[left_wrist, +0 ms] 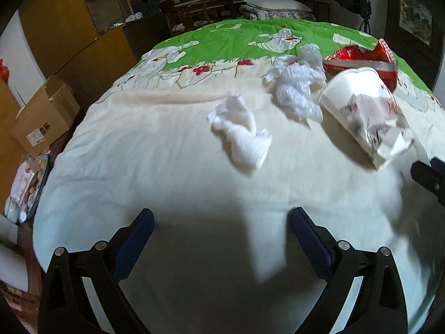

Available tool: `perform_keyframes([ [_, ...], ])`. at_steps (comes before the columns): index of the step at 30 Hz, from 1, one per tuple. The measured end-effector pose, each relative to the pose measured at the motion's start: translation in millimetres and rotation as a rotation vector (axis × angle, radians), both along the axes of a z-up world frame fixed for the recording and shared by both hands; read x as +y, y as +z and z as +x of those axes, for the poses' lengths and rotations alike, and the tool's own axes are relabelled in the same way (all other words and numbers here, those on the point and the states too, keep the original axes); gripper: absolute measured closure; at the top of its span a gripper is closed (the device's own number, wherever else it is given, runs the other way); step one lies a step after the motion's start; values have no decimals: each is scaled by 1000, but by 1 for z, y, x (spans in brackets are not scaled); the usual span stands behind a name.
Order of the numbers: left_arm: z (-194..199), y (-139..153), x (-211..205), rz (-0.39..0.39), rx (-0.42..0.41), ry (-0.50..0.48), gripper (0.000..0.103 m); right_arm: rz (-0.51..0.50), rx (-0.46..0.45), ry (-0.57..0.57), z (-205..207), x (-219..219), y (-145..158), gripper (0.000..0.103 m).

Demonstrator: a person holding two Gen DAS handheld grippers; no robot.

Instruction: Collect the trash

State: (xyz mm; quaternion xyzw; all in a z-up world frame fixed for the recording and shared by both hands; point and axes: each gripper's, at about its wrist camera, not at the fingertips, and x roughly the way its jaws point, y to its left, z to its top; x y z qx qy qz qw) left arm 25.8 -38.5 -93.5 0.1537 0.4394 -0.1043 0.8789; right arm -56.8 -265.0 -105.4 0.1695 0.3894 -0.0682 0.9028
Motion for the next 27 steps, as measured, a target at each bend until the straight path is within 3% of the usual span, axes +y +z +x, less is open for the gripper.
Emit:
perform_keyframes([
  [5, 4, -5, 1, -58, -47, 17, 4, -29, 33, 30, 6, 8, -2, 6],
  [10, 12, -8, 12, -143, 6, 26, 4, -88, 71, 32, 12, 18, -2, 6],
  [20, 11, -5, 13, -155, 17, 7, 5, -96, 76, 33, 13, 20, -2, 6],
  [27, 34, 6, 5, -272, 28, -45, 6, -92, 74, 34, 13, 20, -2, 6],
])
